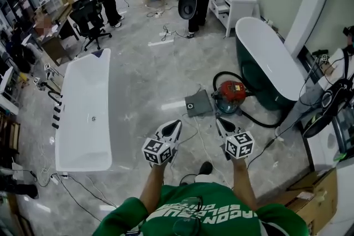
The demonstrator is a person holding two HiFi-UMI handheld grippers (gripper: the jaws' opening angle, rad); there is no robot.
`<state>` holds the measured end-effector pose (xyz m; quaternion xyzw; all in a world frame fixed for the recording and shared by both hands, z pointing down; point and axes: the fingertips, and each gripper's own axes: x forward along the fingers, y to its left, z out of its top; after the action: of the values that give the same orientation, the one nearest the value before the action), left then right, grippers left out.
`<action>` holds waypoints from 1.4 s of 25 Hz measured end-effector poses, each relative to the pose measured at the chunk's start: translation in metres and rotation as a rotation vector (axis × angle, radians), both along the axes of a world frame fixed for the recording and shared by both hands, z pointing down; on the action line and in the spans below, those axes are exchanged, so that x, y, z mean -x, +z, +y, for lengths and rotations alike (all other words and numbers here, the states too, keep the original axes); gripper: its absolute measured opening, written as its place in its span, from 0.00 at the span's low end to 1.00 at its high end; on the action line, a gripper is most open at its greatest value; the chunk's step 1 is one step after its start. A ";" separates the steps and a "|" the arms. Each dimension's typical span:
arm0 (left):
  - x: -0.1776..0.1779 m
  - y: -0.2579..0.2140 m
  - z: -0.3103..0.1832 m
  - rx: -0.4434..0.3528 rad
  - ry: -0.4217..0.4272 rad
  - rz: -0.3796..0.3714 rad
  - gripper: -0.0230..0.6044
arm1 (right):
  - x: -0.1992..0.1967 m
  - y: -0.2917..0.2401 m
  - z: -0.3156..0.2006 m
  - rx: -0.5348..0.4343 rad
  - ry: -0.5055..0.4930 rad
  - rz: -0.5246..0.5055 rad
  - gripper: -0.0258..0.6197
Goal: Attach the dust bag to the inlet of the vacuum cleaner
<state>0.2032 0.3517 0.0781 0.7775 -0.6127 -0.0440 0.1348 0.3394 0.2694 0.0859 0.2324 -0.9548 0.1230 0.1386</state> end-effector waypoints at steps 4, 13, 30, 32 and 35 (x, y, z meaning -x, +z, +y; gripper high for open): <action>-0.003 -0.010 -0.023 -0.017 -0.010 -0.017 0.04 | -0.002 -0.005 -0.030 -0.007 0.002 -0.011 0.05; -0.008 -0.015 -0.066 -0.006 -0.033 -0.019 0.04 | 0.013 -0.025 -0.082 -0.017 -0.063 -0.075 0.05; -0.080 -0.006 -0.155 0.039 0.062 -0.026 0.04 | -0.064 -0.019 -0.140 0.005 0.033 -0.085 0.05; -0.088 -0.006 -0.163 0.041 0.084 -0.032 0.04 | -0.073 -0.017 -0.147 0.011 0.056 -0.085 0.05; -0.092 -0.005 -0.172 0.042 0.116 -0.041 0.04 | -0.079 -0.015 -0.156 0.019 0.088 -0.089 0.05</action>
<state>0.2957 0.1798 0.0728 0.8093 -0.5701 -0.0072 0.1410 0.4185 0.1138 0.0713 0.2671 -0.9477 0.1480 0.0926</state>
